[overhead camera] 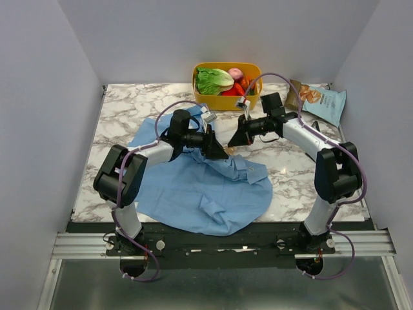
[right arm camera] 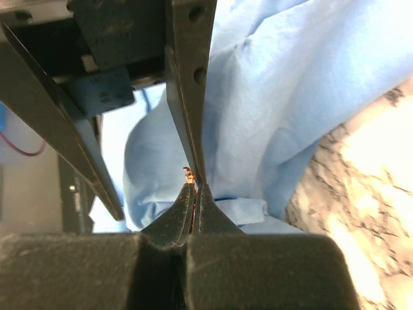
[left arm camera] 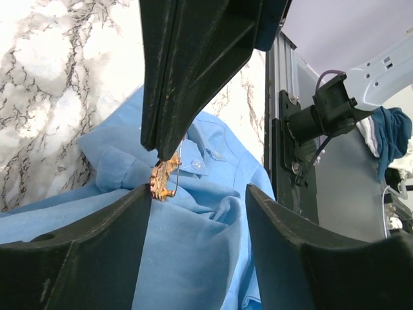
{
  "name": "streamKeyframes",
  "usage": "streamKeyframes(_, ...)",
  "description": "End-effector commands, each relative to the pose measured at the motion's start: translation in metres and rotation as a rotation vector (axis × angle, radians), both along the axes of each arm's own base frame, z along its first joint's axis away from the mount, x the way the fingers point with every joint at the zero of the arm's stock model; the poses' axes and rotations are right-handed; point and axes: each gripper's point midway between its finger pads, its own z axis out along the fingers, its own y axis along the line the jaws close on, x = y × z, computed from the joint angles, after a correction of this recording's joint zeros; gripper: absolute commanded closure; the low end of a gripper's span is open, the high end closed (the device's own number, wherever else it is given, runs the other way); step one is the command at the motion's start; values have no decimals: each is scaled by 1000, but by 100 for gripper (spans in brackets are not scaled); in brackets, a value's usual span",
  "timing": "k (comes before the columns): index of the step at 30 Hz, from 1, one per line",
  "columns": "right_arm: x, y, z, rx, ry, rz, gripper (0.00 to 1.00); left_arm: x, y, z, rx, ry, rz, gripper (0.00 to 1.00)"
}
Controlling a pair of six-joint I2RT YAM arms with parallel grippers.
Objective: Remove the brooch from the garment
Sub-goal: Close the brooch, then place the brooch in the brooch box.
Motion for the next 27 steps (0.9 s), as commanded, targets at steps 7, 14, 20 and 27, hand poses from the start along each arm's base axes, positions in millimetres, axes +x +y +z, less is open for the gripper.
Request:
streamKeyframes(7,12,-22,31,-117,-248,-42,99,16,9,28,-14,-114,99,1)
streamKeyframes(14,34,-65,53,-337,-452,-198,100,27,14,32,27,-155,149,1)
streamKeyframes(20,48,-115,69,-509,-587,-334,99,38,25,43,101,-265,204,1)
streamKeyframes(27,48,-176,72,-709,-707,-507,99,52,38,54,223,-335,255,1)
